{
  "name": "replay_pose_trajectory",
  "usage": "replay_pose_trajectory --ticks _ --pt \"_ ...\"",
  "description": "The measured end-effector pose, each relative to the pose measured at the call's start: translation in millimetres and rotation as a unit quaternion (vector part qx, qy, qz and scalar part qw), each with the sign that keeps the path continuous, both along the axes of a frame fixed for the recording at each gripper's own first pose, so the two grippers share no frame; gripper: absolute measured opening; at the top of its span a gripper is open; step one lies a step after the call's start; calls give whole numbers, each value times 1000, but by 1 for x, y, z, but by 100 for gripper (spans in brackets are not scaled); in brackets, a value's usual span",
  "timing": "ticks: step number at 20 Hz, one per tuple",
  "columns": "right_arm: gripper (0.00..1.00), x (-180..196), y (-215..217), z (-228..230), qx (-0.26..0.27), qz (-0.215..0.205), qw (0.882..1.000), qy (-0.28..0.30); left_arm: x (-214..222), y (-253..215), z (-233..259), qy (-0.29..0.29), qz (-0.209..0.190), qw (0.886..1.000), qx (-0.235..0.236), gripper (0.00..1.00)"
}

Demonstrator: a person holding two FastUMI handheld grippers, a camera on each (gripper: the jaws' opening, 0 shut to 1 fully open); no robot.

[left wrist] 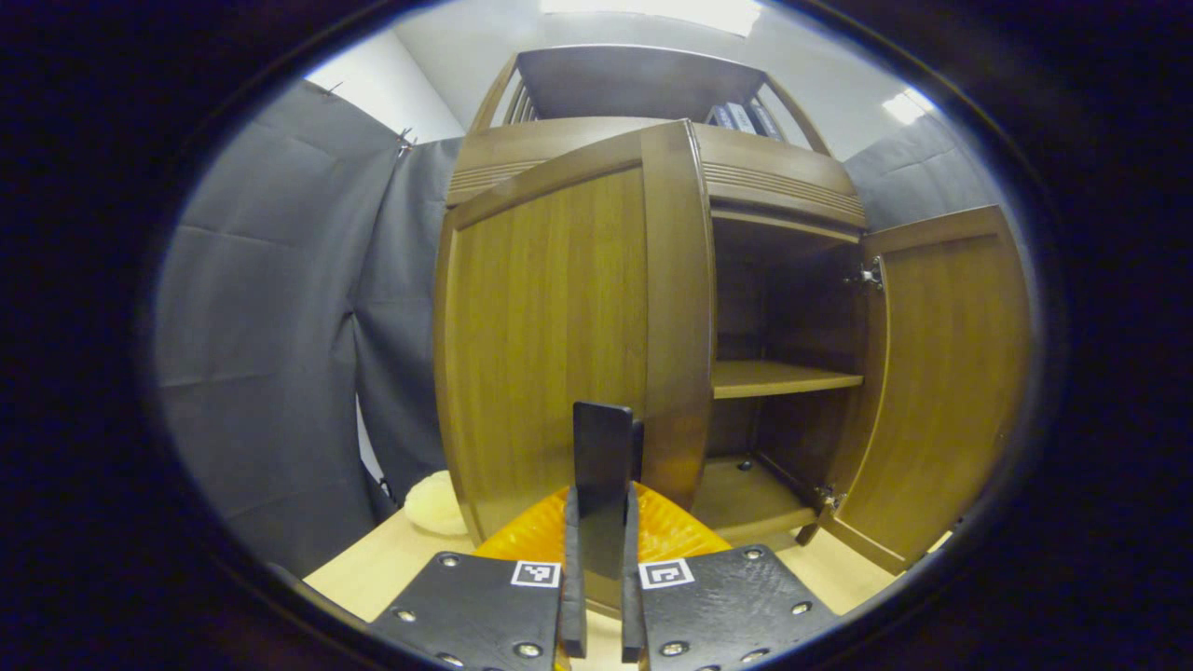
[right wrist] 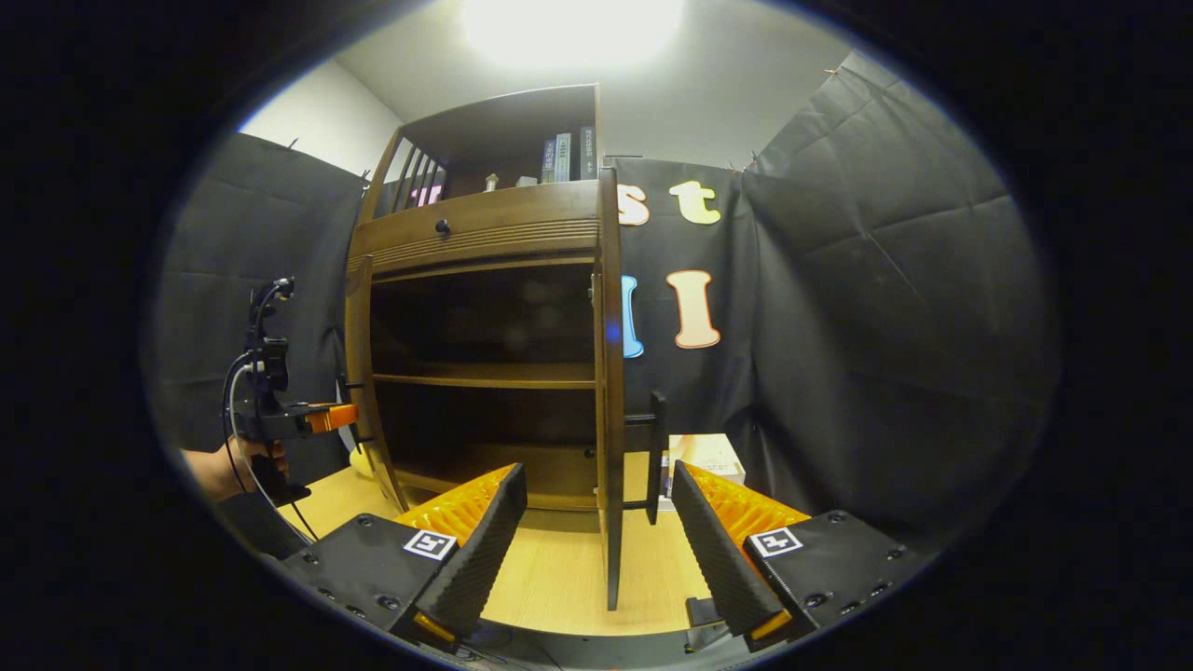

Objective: Open the right door of the double-door shoe cabinet with the right hand, and open the left door with the left hand.

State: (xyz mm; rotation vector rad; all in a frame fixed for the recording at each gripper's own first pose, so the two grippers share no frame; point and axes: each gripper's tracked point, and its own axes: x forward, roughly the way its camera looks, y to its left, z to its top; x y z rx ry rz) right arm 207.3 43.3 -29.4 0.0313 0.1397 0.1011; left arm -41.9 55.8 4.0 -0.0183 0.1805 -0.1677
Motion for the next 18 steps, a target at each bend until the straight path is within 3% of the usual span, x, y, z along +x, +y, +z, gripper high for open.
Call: replay_pose_trajectory --ticks 2,4,9,10,11,13,14,15,16,18 --pt "100 0 3 -2 -1 7 1000 5 -5 8 0 3 1 1000 -3 15" --pt "99 0 9 -2 -2 15 1000 8 -10 14 1 3 1 1000 -5 18" --pt "98 1 28 -1 4 31 999 9 -29 44 4 1 1 1000 3 15" --pt "93 0 31 -1 4 35 999 9 -32 52 5 2 2 1000 2 15" --pt "98 -1 35 1 2 40 999 8 -38 61 4 3 5 1000 1 15" --pt "98 -2 39 0 -4 48 999 9 -44 77 5 0 5 1000 12 15" --pt "93 -2 42 0 -6 51 999 10 -47 85 5 -1 4 1000 18 18" --pt "98 -3 44 1 -6 54 998 9 -46 93 4 0 6 1000 22 17" --pt "98 -2 47 2 -5 55 998 6 -47 105 5 0 8 1000 26 12" --pt "98 -1 55 5 2 59 998 1 -50 127 9 -6 14 1000 22 12"
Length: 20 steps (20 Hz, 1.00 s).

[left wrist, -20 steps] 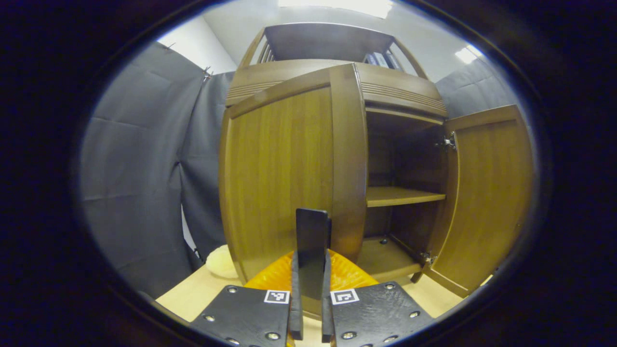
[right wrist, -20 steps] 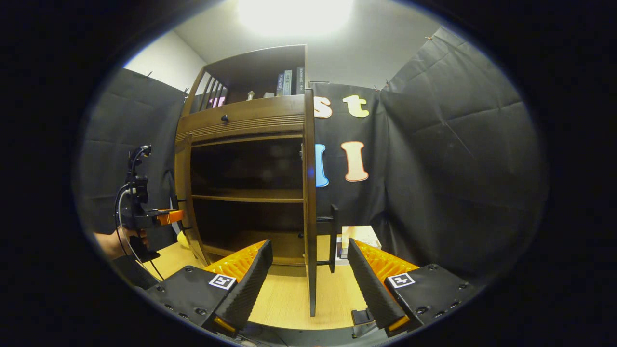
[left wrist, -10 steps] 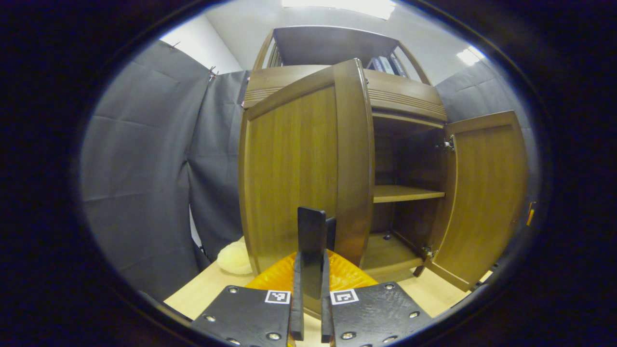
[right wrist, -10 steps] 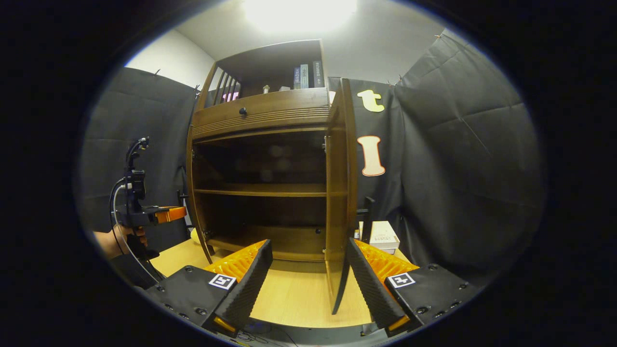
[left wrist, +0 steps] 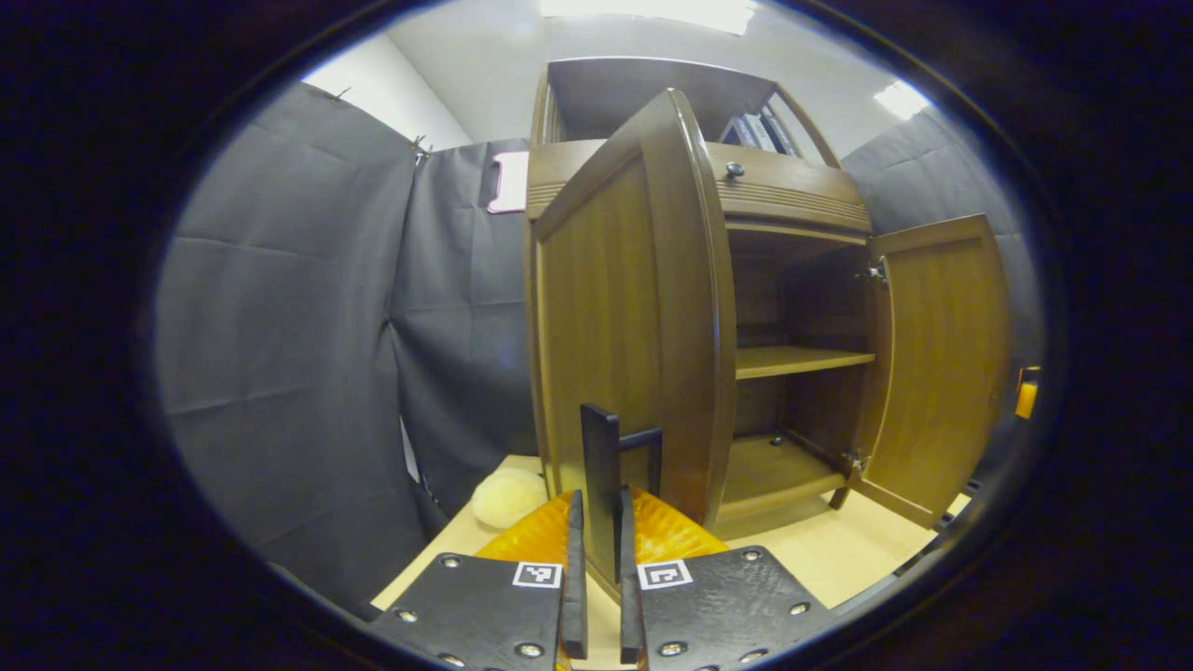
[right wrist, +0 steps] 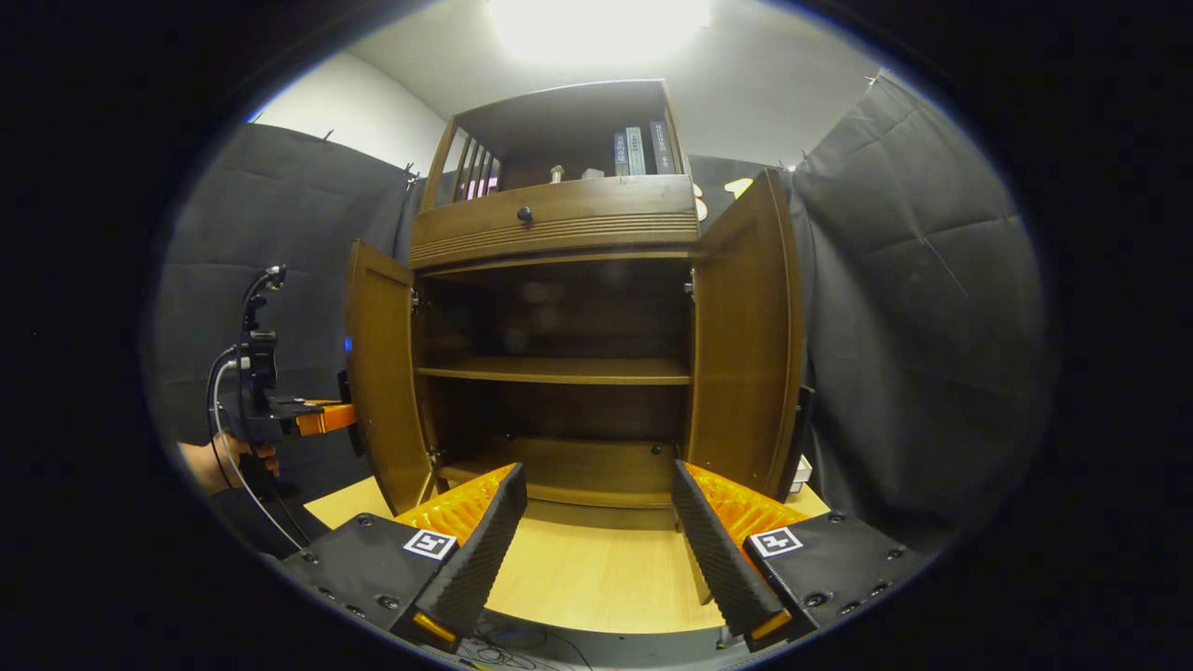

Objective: Open the right door of the double-door shoe cabinet with the right hand, and open the left door with the left hand.

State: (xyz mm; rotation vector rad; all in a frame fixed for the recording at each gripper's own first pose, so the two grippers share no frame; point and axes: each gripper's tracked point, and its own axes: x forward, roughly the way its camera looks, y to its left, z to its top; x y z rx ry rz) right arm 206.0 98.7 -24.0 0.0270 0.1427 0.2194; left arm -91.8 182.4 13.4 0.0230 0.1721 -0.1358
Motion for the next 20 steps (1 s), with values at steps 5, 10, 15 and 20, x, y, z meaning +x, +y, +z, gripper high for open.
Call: replay_pose_trajectory --ticks 5,10,15,20 --pt "98 -3 11 0 1 10 1000 -1 -1 53 9 -12 26 1000 -7 15" --pt "93 -5 24 -1 -7 27 1000 -3 2 98 8 -12 40 999 -15 15" --pt "98 -7 32 -1 -12 28 1000 -1 5 115 6 -13 12 1000 -19 17" --pt "98 -10 37 -3 -17 21 1000 3 12 132 4 -18 -19 999 -33 14"
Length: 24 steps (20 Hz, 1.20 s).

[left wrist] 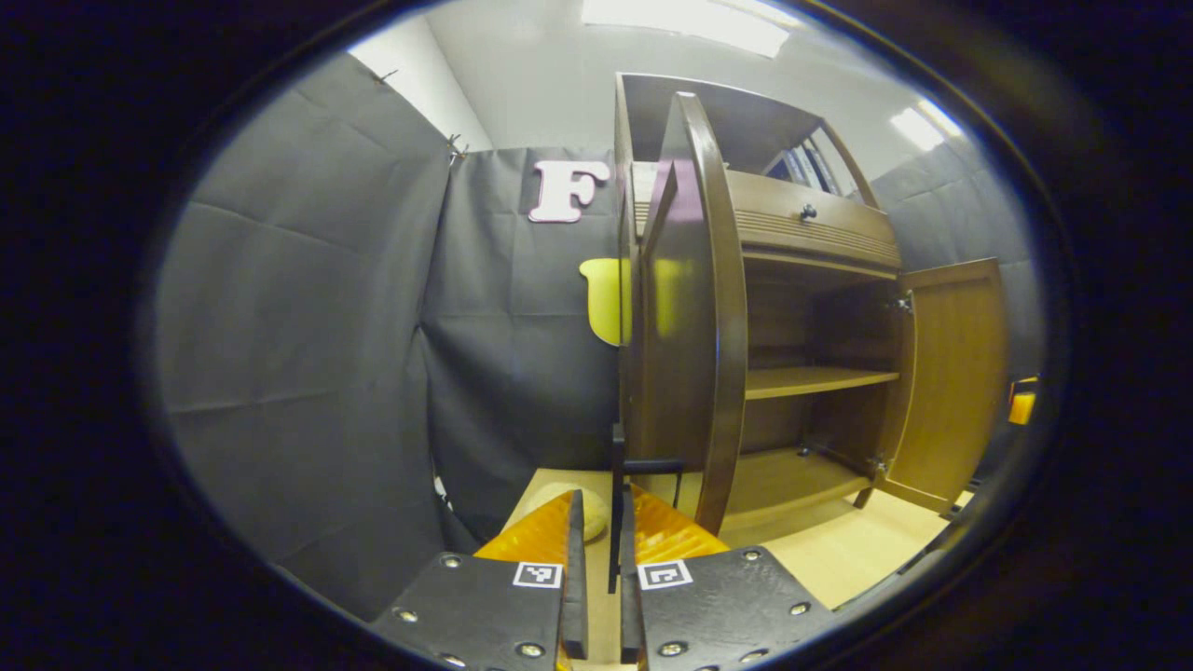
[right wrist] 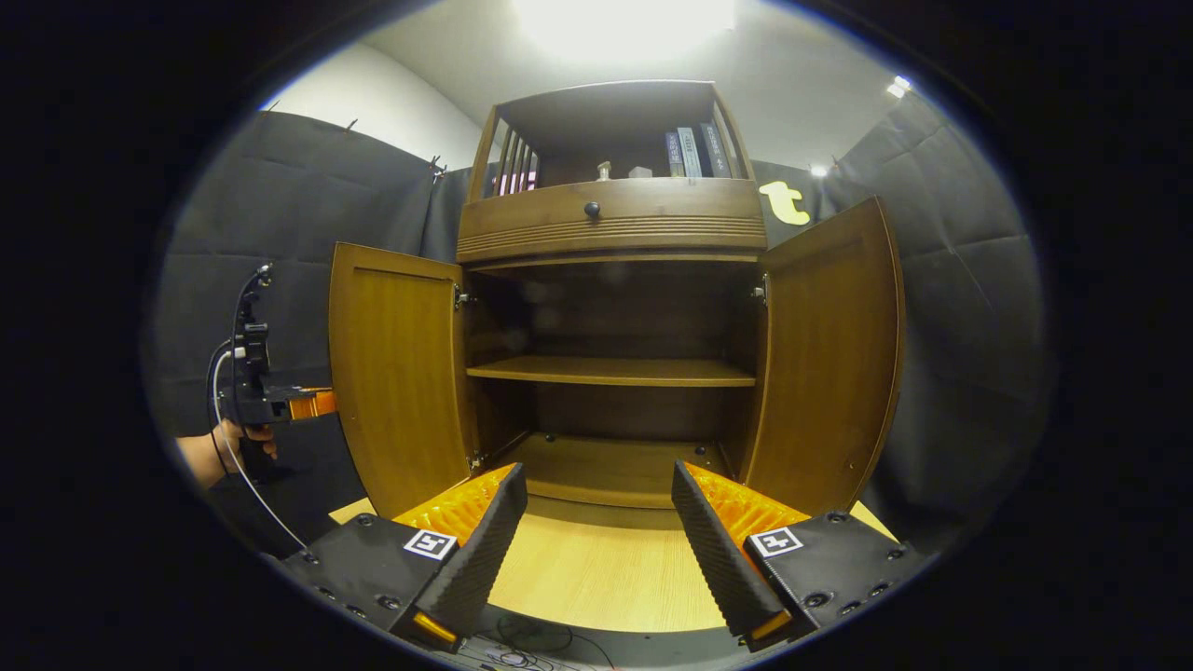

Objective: Open the right door of the double-door shoe cabinet with the right hand, and open the left door with the left hand.

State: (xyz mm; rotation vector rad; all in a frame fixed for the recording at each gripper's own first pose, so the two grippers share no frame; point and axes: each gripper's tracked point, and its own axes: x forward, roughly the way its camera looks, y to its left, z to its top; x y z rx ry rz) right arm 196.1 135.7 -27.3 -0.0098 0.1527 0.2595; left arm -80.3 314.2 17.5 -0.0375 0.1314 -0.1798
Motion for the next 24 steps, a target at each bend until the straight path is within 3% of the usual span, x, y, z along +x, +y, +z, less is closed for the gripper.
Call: replay_pose_trajectory --ticks 6,8,9,10,11,15,16,21,24 --pt "98 -1 0 2 -5 -5 1000 -6 -4 16 -4 2 -18 1000 -22 12" --pt "99 1 -4 4 -9 -11 1000 -14 -12 16 0 1 -18 1000 -19 15" --pt "100 3 -6 5 -8 -14 1000 -17 -18 17 0 -2 -14 1000 -12 17" --pt "96 4 -7 7 -4 -16 1000 -20 -24 17 3 -4 -9 1000 -6 12" --pt "96 4 -8 8 0 -19 1000 -22 -31 15 3 -6 -4 1000 -4 17" --pt "100 8 -23 13 -12 -35 999 -38 -64 18 27 -23 20 1000 -7 17" --pt "96 9 -27 16 -15 -37 998 -41 -72 16 35 -27 25 999 -10 17" --pt "100 10 -42 19 -8 -48 998 -41 -106 -17 68 -47 32 998 -11 15" --pt "96 10 -48 23 -2 -55 997 -48 -118 -40 83 -52 40 998 -2 12"
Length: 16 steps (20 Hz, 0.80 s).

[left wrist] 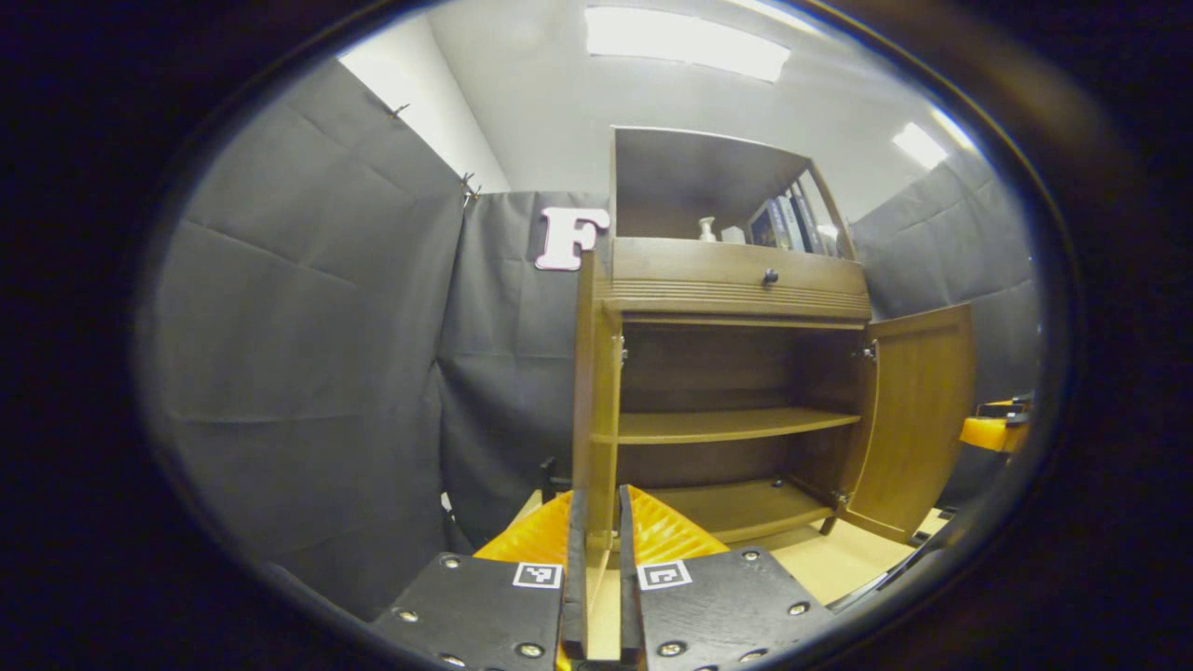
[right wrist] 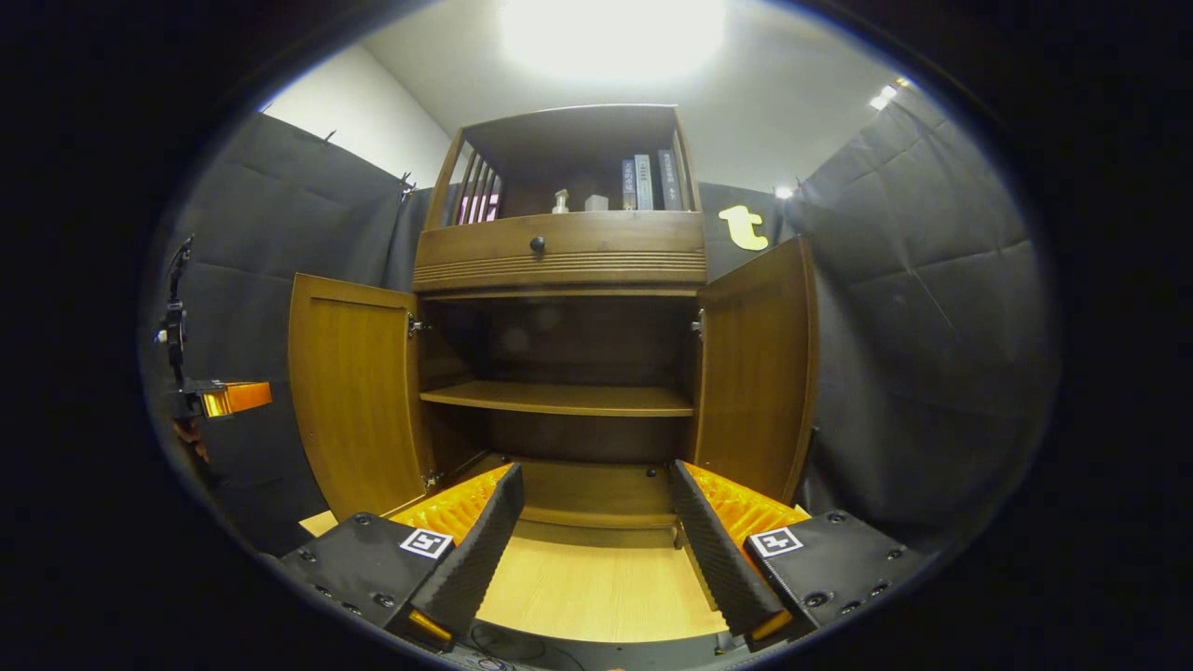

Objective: Open the right door of the double-door shoe cabinet with the right hand, and open the left door with the left hand.

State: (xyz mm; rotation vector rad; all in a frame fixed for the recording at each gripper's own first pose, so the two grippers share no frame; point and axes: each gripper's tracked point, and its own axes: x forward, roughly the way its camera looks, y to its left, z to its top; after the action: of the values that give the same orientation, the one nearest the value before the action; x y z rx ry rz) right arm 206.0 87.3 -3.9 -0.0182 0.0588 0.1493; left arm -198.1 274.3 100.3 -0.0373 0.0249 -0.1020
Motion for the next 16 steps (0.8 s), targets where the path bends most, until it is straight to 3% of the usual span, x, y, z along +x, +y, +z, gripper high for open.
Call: replay_pose_trajectory --ticks 9,13,16 --pt "100 0 -18 -2 4 -7 1000 2 -22 -59 -4 5 10 1000 8 12" --pt "96 4 -21 -1 10 -11 1000 -3 -27 -71 -5 6 16 1000 15 26" --pt "100 6 -21 -1 14 -12 1000 -4 -29 -79 -6 6 15 1000 18 46"
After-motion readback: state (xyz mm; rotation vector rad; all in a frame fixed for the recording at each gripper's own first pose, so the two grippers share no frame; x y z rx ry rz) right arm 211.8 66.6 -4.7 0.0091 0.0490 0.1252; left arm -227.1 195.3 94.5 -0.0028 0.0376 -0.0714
